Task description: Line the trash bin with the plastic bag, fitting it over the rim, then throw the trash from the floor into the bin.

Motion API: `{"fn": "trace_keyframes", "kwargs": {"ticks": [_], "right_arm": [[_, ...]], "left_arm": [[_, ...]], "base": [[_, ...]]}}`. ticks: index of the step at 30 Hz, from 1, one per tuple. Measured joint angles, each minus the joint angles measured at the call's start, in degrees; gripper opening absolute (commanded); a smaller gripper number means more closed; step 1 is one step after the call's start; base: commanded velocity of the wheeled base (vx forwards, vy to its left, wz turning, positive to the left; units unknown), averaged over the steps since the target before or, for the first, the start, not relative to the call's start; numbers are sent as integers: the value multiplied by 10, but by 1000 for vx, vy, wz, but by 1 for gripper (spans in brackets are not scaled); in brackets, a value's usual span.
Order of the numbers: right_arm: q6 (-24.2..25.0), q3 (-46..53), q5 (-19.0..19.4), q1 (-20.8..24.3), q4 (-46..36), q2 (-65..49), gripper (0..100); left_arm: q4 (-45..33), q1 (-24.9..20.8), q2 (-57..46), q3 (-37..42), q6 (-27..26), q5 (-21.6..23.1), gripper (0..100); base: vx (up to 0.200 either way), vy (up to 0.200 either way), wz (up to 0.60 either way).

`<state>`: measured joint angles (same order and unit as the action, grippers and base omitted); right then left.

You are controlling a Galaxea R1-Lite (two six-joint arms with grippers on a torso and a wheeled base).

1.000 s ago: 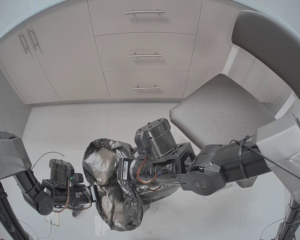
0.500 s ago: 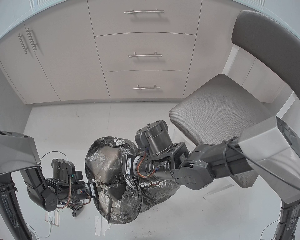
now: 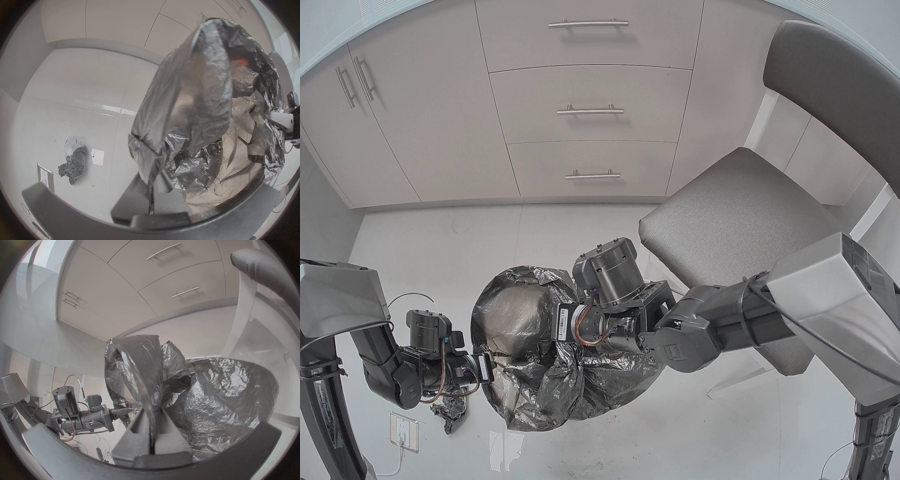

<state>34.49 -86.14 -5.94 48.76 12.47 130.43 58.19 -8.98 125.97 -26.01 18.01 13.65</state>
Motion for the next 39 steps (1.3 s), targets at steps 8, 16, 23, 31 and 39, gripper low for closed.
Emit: {"fn": "trace_keyframes", "kwargs": {"ticks": [8,16,23,31,39], "right_arm": [[-7,-3,-7,0,0,3,0],[-7,-2,-15,0,1,2,0],[-7,0,-20,2,1,3,0],[-8,0,-28,6,1,2,0],[-8,-1,-33,5,1,1,0]], "left_arm": [[-2,11,20,-26,-9,0,0],[-10,14,28,-56,-8,-1,0],[-10,15,33,-63,-5,-2,0],[-11,15,40,-67,-5,-3,100],[-11,25,52,-87,-5,-20,100]], "base": [[0,0,0],[0,0,0],[0,0,0],[0,0,0],[0,0,0]]}}
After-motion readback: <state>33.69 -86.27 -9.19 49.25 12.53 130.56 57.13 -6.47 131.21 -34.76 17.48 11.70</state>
